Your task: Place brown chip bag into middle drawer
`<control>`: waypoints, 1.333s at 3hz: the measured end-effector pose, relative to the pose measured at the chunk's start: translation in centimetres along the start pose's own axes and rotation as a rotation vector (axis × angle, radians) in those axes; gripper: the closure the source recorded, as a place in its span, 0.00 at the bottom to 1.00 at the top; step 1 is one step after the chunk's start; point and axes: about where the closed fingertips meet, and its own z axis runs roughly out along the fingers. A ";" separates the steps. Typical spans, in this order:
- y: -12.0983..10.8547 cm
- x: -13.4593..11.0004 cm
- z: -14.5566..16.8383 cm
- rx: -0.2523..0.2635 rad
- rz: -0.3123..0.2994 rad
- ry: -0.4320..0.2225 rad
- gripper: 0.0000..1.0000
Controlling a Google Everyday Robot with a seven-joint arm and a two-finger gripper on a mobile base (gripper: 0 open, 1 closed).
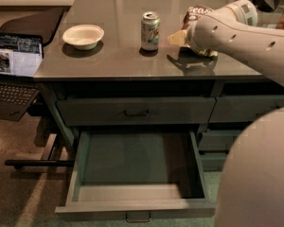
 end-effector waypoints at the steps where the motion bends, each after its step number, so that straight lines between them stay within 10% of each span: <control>1: -0.6 0.7 1.7 0.014 -0.013 0.050 0.41; 4: -3.0 -0.5 -0.4 0.020 0.022 0.050 1.00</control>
Offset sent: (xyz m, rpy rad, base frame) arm 0.0264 -0.0198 -0.0240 -0.0467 0.1057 -0.0085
